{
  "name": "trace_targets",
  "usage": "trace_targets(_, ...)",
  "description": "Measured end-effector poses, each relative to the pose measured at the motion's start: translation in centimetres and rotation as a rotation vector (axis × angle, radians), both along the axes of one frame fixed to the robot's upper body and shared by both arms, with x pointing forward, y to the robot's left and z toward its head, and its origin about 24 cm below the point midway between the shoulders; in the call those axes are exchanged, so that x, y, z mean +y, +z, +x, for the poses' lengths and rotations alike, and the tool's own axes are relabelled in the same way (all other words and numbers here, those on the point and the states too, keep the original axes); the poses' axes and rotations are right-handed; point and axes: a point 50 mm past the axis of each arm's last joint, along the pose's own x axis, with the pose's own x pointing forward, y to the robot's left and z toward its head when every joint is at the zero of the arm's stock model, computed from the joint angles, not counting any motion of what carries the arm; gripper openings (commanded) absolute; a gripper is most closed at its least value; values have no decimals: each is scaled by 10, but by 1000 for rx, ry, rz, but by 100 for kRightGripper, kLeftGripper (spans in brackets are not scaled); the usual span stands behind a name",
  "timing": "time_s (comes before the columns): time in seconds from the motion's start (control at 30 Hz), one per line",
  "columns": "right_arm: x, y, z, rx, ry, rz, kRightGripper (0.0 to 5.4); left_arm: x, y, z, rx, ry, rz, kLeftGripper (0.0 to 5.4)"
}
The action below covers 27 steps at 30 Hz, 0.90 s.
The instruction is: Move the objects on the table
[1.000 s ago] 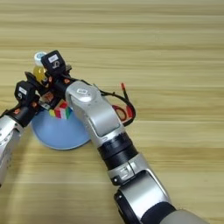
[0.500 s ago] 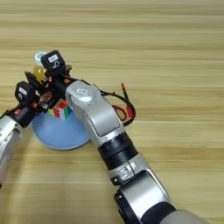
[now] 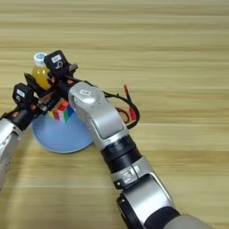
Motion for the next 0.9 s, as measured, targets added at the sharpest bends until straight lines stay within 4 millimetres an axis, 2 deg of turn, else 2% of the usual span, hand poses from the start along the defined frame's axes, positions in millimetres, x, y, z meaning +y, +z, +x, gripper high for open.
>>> trace_targets(0.2,-1,7,-3,-32,0,18,540,3,2,0,-17,10,-3,340)
trace_targets(0.37,8,30,-18,-112,99,88,540,1,-1,1,-3,2,-1,340)
trace_targets(0.57,7,45,-23,-151,117,145,540,0,-1,2,-3,0,-1,340)
trace_targets(0.9,6,56,-28,-184,127,191,540,1,-1,2,-6,6,-3,340)
